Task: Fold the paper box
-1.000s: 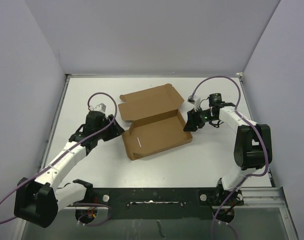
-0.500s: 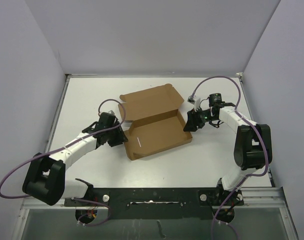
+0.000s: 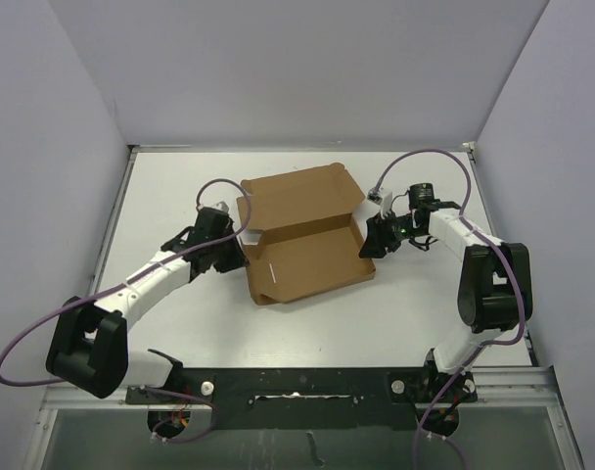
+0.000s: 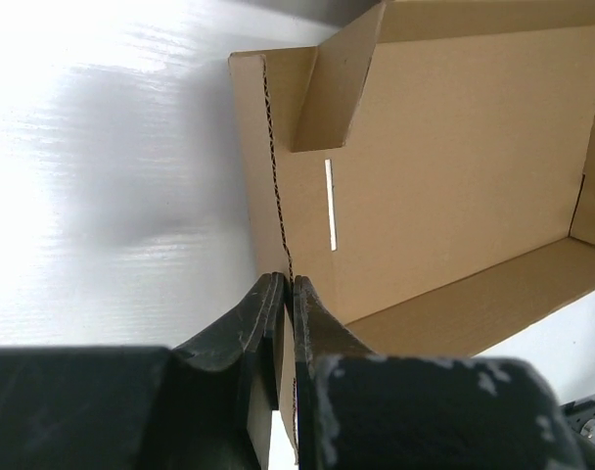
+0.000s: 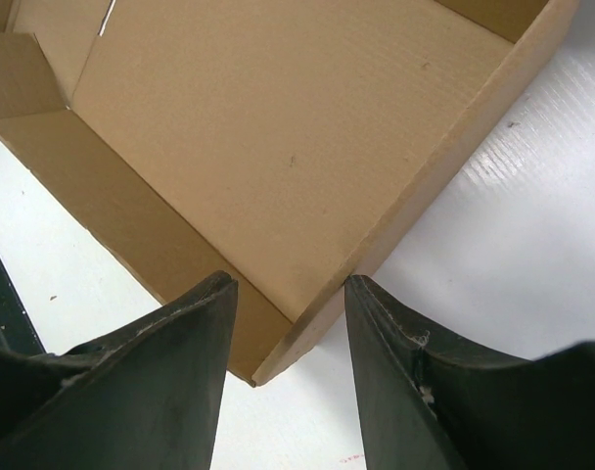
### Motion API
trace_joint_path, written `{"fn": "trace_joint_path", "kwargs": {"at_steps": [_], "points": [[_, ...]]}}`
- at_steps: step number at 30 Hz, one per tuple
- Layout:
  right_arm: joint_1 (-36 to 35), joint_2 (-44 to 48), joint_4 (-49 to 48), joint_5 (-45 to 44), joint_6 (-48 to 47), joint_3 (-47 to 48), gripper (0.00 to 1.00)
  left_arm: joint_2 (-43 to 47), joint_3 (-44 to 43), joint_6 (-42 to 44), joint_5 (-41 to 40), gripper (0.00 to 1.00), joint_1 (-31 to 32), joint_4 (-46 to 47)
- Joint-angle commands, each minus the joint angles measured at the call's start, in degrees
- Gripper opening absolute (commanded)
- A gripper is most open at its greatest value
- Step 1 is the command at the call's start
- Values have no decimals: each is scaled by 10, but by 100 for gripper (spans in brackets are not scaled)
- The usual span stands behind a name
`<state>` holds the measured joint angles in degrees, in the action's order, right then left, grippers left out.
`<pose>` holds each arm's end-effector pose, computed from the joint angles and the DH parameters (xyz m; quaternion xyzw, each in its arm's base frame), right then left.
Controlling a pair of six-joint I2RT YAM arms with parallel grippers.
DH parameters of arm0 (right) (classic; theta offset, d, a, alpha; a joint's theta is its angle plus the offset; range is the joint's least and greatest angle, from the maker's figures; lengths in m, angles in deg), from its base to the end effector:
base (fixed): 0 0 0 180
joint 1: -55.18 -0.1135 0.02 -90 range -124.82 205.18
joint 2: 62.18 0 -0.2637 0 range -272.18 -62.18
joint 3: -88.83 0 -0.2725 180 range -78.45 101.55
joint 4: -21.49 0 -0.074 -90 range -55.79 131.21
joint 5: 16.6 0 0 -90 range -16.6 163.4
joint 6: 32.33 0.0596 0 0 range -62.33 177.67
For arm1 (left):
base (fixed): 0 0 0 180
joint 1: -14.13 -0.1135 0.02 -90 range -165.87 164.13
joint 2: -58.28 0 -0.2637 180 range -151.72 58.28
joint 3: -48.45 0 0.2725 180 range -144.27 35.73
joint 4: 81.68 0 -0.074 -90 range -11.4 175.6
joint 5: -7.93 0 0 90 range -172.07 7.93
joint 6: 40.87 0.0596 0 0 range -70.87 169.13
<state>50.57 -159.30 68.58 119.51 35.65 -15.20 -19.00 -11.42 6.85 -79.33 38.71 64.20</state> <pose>0.3450 0.0709 0.1697 -0.2800 0.8623 0.3539 0.2299 0.2762 -0.1295 0.1846 -0.1374 0.9339 -0.2003 0.2624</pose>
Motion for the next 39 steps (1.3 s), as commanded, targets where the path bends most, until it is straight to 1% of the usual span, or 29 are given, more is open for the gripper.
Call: {"fn": "trace_joint_path", "kwargs": {"at_steps": [1, 11, 18, 22, 33, 36, 39], "points": [[-9, -2, -12, 28, 10, -2, 49, 4, -43, 20, 14, 2, 14, 15], [-12, -10, -16, 42, 20, -2, 49, -37, -105, 55, 28, 1, 38, 5], [-13, -16, -18, 40, 25, -1, 49, -74, -125, 58, 41, 4, 46, 13], [-13, -16, -17, 39, 24, -1, 49, -76, -115, 55, 41, 9, 47, 25], [-10, -17, -15, 37, 22, 0, 49, -60, -72, 32, 56, 26, 42, 70], [-9, -19, -13, 37, 21, 0, 49, -48, -51, 21, 62, 31, 36, 87], [-9, -21, -13, 36, 20, 0, 49, -29, -24, 16, 77, 33, 25, 117]]}}
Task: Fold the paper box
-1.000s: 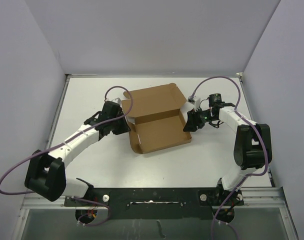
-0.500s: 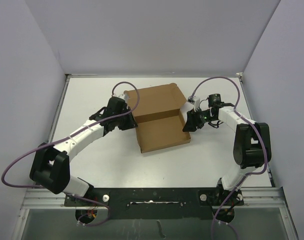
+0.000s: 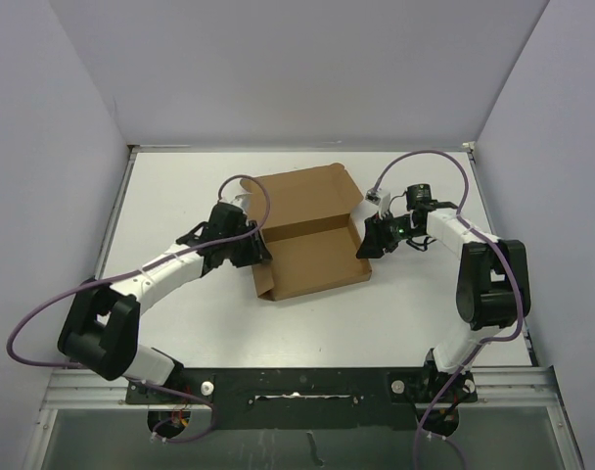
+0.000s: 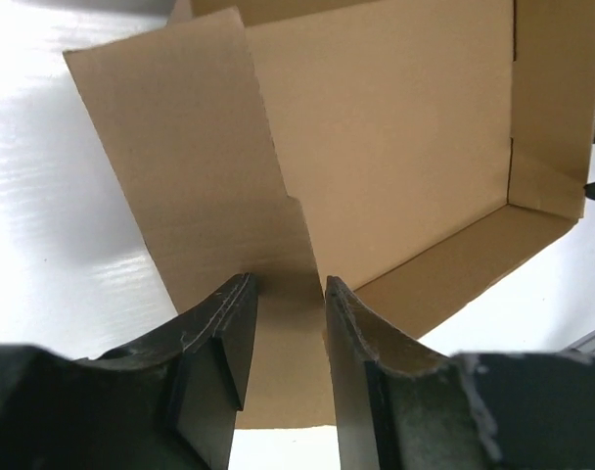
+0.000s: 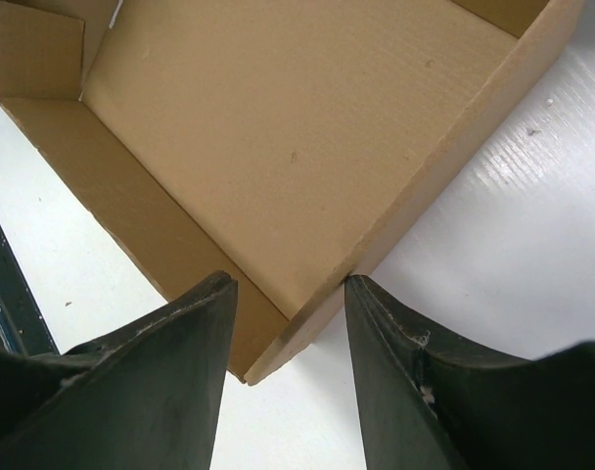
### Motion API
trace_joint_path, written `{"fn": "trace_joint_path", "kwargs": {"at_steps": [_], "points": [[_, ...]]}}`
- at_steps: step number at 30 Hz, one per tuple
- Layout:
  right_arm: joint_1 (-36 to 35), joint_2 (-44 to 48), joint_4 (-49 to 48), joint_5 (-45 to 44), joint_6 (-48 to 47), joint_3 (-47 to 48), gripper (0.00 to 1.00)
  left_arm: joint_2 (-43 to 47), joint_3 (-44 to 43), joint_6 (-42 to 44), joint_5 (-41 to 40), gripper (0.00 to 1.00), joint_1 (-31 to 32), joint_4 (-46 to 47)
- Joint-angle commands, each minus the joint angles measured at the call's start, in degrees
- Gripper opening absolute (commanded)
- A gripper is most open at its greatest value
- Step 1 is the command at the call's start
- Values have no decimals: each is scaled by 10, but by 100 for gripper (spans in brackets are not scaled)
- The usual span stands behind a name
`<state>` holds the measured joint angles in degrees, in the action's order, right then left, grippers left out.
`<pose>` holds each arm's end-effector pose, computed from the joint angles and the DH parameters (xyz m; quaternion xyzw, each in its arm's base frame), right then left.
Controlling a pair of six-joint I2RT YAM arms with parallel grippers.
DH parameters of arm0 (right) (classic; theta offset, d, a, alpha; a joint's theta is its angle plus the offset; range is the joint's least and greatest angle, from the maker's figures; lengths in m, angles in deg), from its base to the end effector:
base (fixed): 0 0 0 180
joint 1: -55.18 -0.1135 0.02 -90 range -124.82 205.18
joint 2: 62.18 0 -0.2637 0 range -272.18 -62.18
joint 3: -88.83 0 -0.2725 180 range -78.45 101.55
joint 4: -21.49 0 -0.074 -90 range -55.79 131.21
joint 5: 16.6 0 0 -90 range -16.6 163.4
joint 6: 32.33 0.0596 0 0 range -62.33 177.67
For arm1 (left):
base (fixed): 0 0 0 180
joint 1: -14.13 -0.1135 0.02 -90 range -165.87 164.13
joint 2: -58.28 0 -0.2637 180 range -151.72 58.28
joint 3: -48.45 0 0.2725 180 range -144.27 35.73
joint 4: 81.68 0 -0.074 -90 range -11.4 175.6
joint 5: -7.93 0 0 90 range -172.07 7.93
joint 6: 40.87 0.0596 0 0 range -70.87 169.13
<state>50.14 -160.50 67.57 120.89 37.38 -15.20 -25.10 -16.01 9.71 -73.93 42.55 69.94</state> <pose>0.3470 0.0747 0.1645 -0.2707 0.8608 0.3693 0.2223 0.2929 -0.1681 0.1893 -0.0633 0.9272 -0.2575 0.2645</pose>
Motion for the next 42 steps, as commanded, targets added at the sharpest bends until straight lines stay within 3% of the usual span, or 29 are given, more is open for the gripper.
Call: {"fn": "trace_joint_path", "kwargs": {"at_steps": [1, 11, 16, 19, 23, 27, 42], "points": [[-5, -9, -2, 22, 3, 0, 49, 40, 30, -14, 29, 34, -18, 67], [0, -10, -3, 22, 2, 0, 49, 207, 77, 21, 29, 58, -85, 46], [0, -11, -3, 21, 1, 0, 49, 272, 128, 16, 49, 59, -170, -15], [0, -11, -3, 21, 1, 0, 49, 282, 156, 6, 51, 54, -208, -55], [0, -12, -4, 20, 1, -1, 49, 273, 180, 1, 54, 42, -229, -64], [1, -14, -4, 19, 1, -1, 49, 233, 203, -3, 91, 33, -231, -3], [2, -22, -4, 20, 0, 0, 49, 43, 209, -42, 155, 37, -184, 196]]}}
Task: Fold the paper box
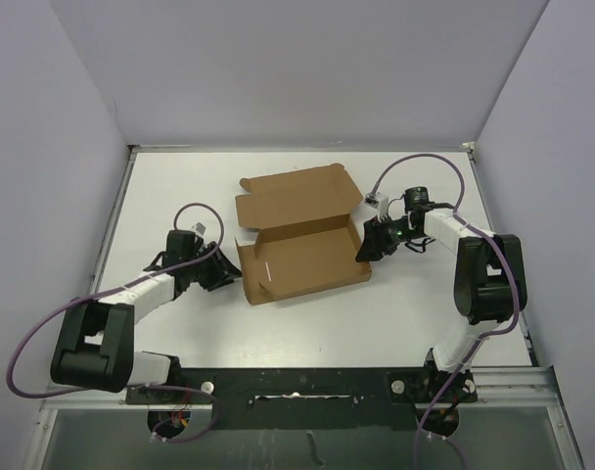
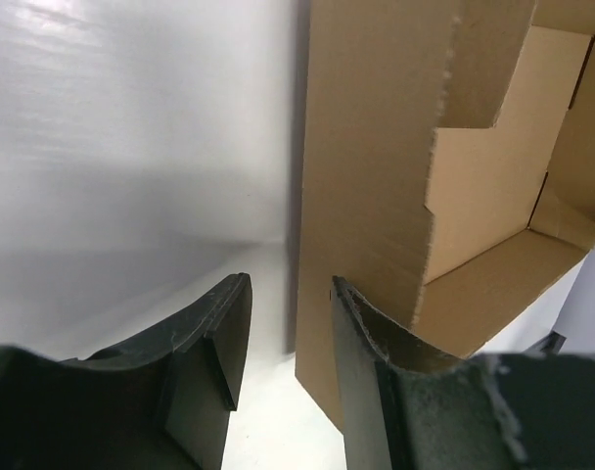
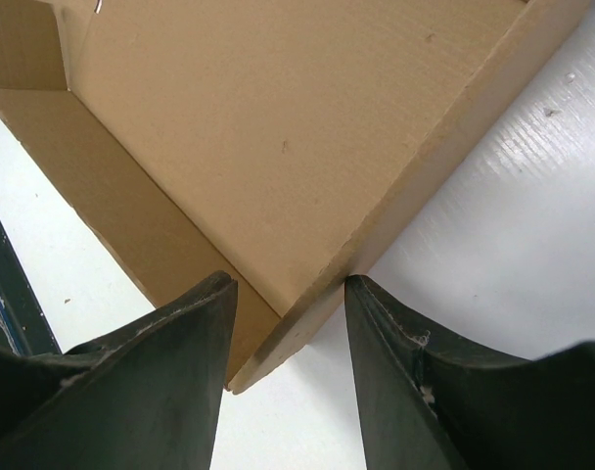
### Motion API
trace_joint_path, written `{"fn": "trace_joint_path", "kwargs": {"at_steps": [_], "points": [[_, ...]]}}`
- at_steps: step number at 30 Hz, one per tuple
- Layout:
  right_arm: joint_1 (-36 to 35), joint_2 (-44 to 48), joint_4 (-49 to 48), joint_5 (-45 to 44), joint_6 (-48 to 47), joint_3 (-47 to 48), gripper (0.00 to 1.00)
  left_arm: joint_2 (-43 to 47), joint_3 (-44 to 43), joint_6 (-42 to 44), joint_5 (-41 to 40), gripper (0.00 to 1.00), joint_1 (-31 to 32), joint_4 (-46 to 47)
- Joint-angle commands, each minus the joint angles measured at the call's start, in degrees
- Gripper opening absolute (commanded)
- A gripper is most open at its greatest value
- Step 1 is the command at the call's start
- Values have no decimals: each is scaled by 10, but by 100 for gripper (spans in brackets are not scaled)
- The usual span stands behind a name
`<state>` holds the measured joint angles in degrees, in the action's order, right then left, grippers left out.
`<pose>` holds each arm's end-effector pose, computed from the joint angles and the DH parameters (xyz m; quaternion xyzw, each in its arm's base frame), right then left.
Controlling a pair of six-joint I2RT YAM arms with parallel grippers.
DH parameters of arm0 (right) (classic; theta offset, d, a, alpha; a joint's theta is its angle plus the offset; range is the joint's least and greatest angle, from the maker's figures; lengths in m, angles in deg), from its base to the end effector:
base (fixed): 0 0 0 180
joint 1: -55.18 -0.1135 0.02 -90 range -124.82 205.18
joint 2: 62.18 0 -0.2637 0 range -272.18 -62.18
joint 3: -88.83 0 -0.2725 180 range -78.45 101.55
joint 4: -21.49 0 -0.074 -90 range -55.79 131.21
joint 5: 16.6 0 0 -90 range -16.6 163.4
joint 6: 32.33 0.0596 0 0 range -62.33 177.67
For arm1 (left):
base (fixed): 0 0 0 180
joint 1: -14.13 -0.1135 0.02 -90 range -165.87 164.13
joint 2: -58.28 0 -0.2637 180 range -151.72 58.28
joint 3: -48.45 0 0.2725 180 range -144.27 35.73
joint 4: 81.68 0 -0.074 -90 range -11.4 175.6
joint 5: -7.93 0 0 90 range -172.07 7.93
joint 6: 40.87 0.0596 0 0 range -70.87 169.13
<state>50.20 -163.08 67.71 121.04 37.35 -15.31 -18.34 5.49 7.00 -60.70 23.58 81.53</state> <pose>0.3483 0.0746 0.1490 -0.2618 0.8663 0.3750 0.2008 0.2610 -0.0655 0.1192 -0.2000 0.9050 -0.3017 0.2234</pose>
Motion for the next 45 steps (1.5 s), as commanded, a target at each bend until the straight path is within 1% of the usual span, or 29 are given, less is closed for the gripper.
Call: {"fn": "trace_joint_path", "kwargs": {"at_steps": [1, 10, 19, 33, 39, 45], "points": [[1, 3, -5, 18, 0, 1, 49, -30, -5, -18, 25, 36, 6, 93], [0, -1, -4, 18, -1, 2, 49, -46, 36, -40, 84, 38, 6, 232], [0, 0, -3, 18, -2, 2, 49, -61, 52, -63, 117, 44, 6, 306], [0, -1, -1, 21, -3, 4, 49, -74, 70, -76, 138, 45, 2, 352], [0, 1, -1, 19, -4, 4, 49, -69, 79, -84, 139, 43, -4, 368], [0, 0, -1, 19, -4, 4, 49, -75, 82, -97, 145, 38, -4, 398]]}}
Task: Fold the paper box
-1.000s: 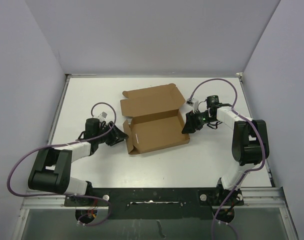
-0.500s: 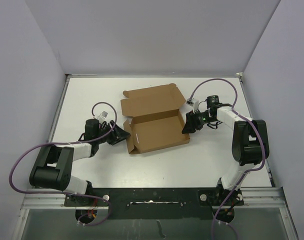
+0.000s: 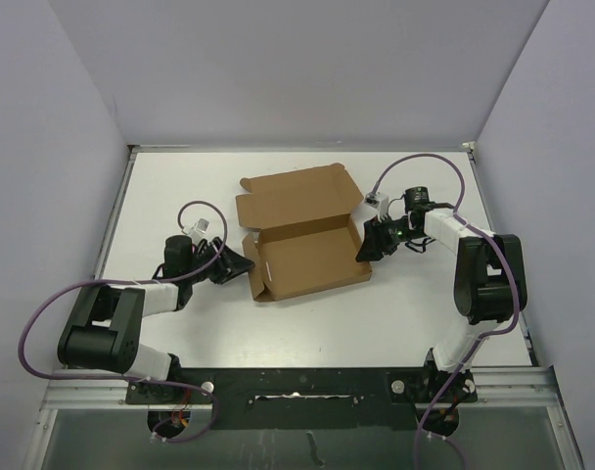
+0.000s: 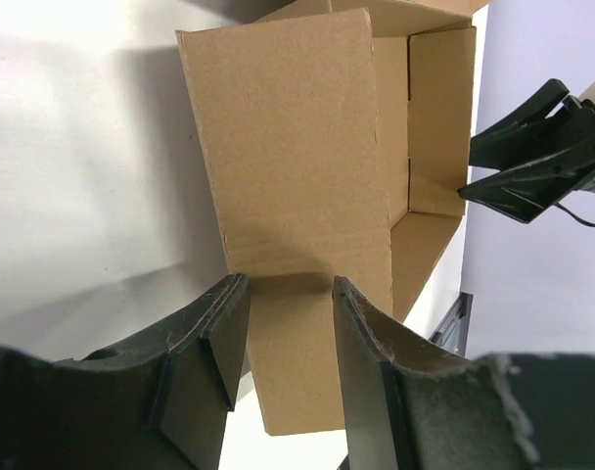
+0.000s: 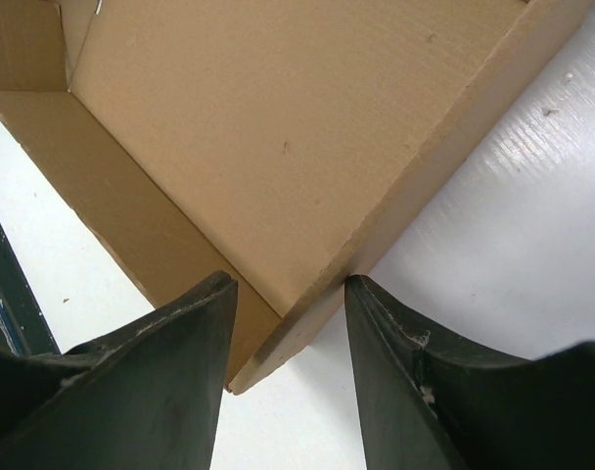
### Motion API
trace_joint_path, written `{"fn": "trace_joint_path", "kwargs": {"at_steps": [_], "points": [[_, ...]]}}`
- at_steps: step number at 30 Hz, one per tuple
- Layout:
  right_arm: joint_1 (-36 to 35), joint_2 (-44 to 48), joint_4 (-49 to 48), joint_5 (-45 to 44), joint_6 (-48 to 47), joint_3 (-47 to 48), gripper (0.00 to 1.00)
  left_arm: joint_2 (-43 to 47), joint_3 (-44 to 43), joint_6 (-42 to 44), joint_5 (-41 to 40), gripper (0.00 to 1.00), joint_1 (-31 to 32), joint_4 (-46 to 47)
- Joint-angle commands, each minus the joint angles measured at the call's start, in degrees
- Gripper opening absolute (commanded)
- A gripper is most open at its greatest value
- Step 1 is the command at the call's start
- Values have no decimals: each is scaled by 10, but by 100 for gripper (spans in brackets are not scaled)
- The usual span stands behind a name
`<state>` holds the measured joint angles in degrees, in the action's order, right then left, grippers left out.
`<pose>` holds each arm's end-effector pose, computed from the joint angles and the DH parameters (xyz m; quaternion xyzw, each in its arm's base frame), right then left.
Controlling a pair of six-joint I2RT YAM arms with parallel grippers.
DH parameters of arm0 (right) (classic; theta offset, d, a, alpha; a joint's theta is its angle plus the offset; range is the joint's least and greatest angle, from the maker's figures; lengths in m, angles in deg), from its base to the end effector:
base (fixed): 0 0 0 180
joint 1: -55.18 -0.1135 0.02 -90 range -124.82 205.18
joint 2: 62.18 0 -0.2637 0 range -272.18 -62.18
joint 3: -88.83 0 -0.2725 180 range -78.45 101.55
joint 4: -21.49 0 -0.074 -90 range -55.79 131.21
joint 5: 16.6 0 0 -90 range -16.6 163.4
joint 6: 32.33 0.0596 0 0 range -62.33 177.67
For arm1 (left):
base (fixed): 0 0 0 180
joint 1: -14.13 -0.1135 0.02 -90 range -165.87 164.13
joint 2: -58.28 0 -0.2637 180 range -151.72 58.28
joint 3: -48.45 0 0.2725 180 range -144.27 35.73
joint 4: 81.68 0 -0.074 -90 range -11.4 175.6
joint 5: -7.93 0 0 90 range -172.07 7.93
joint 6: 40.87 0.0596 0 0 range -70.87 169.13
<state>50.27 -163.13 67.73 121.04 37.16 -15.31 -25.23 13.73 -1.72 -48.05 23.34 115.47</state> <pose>0.3484 0.0741 0.1487 -0.2625 0.8662 0.3747 0.2011 0.2659 -0.0769 0.1058 -0.1634 0.8311 -0.4545 0.2758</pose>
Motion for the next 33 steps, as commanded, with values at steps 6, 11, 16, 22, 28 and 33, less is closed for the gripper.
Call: {"fn": "trace_joint_path", "kwargs": {"at_steps": [6, 11, 16, 22, 28, 33], "points": [[-1, 0, -1, 19, -2, 4, 49, -9, 7, -17, 24, 35, -2, 86], [-1, -1, 0, 20, -2, 5, 49, -23, 5, -24, 26, 37, 0, 103], [-1, -1, 0, 19, -2, 5, 49, -36, 1, -28, 33, 40, 8, 121], [-1, -2, 0, 19, -2, 5, 49, -47, 3, -39, 49, 41, 12, 155], [-1, -2, 0, 19, -3, 5, 49, -63, 9, -60, 62, 42, 12, 203], [-1, -2, 0, 20, -3, 6, 49, -70, 0, -58, 61, 39, 20, 194]]}}
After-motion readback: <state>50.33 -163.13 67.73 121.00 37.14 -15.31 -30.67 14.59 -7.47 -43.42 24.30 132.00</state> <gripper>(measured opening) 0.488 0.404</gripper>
